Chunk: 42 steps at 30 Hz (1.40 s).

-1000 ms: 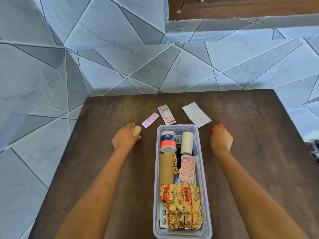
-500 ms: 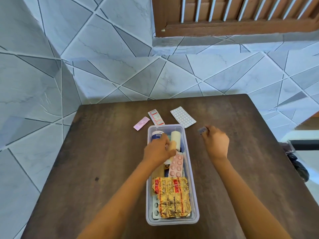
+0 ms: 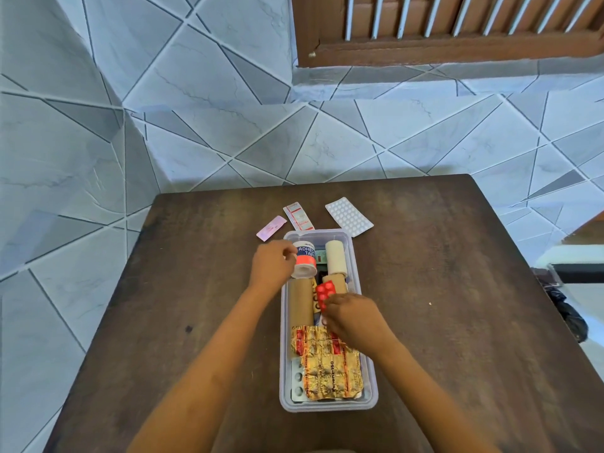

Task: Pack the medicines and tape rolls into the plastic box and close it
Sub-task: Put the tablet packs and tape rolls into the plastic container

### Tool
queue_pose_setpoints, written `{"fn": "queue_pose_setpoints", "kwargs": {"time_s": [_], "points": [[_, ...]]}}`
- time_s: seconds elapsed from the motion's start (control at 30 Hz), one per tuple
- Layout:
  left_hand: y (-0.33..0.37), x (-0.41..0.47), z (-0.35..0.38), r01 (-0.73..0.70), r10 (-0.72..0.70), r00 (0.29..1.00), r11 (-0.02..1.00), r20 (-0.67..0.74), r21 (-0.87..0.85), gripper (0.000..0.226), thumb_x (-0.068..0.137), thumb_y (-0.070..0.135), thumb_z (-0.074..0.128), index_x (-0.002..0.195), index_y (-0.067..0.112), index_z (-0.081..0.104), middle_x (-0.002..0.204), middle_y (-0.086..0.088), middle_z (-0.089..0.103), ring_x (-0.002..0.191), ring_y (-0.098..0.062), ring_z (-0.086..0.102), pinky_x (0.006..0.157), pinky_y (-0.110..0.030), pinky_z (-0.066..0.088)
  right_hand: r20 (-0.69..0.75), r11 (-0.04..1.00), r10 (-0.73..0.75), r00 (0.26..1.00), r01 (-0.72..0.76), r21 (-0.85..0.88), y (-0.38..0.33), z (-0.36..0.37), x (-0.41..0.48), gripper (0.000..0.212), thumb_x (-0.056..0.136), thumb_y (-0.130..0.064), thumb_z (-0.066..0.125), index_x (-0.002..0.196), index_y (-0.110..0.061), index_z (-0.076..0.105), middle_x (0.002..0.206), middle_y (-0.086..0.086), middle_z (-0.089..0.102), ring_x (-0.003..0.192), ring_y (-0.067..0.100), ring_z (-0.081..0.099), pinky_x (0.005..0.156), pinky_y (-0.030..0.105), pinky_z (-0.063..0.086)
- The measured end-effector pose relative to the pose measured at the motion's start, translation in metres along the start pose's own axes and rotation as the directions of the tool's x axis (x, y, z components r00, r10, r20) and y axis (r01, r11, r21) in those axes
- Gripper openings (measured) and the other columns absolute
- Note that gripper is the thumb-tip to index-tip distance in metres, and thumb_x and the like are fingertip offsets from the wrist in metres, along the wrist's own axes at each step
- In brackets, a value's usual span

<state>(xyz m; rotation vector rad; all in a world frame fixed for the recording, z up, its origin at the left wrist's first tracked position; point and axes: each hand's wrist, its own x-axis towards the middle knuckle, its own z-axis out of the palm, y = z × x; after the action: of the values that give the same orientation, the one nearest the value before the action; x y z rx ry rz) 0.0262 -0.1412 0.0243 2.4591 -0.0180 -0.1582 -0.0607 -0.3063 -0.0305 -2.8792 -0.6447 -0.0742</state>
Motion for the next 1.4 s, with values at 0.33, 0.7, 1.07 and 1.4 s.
{"fn": "queue_pose_setpoints", "kwargs": {"time_s": [0.33, 0.7, 1.07, 1.4], "points": [[-0.032, 0.029, -0.008, 0.091, -0.107, 0.989, 0.985, -0.105, -0.145, 0.018, 0.085, 0.003, 0.055, 0.091, 0.009, 0.072, 0.097, -0.014, 0.073, 0.087, -0.031, 0.069, 0.088, -0.039, 0.055, -0.028, 0.869, 0.126, 0.992, -0.097, 0.486, 0.006, -0.028, 0.025, 0.027, 0.087, -0.025, 0.05, 0.103, -0.014, 0.069, 0.102, 0.005, 0.074, 0.093, 0.02, 0.066, 0.082, 0.032, 0.052], [-0.048, 0.124, 0.006, 0.175, -0.176, 0.984, 0.956, -0.015, 0.236, 0.032, 0.089, 0.019, 0.054, 0.121, 0.015, 0.057, 0.126, -0.013, 0.061, 0.114, -0.032, 0.056, 0.09, -0.039, 0.049, -0.038, 0.601, 0.742, 0.669, -0.641, 0.478, 0.112, -0.015, 0.132, 0.032, 0.089, -0.014, 0.053, 0.12, -0.004, 0.056, 0.123, 0.019, 0.06, 0.11, 0.033, 0.058, 0.088, 0.04, 0.05], [-0.057, 0.151, 0.024, 0.208, -0.239, 0.97, 0.915, 0.048, 0.345, 0.053, 0.085, 0.029, 0.065, 0.133, 0.02, 0.045, 0.132, -0.011, 0.057, 0.117, -0.031, 0.057, 0.09, -0.042, 0.053, 0.232, 0.482, 0.821, 0.521, -0.852, 0.207, 0.146, 0.004, 0.171, 0.081, 0.074, -0.037, 0.073, 0.135, -0.005, 0.029, 0.139, 0.023, 0.039, 0.129, 0.038, 0.04, 0.104, 0.048, 0.038], [-0.049, 0.109, 0.0, 0.211, -0.216, 0.976, 0.969, 0.026, 0.129, 0.032, 0.088, 0.019, 0.058, 0.12, 0.017, 0.054, 0.121, -0.013, 0.064, 0.104, -0.032, 0.063, 0.083, -0.037, 0.054, 0.293, 0.32, 0.787, 0.543, -0.765, 0.559, 0.143, -0.015, 0.132, 0.043, 0.079, -0.014, 0.069, 0.116, 0.001, 0.052, 0.122, 0.021, 0.06, 0.11, 0.034, 0.059, 0.089, 0.041, 0.049]]}}
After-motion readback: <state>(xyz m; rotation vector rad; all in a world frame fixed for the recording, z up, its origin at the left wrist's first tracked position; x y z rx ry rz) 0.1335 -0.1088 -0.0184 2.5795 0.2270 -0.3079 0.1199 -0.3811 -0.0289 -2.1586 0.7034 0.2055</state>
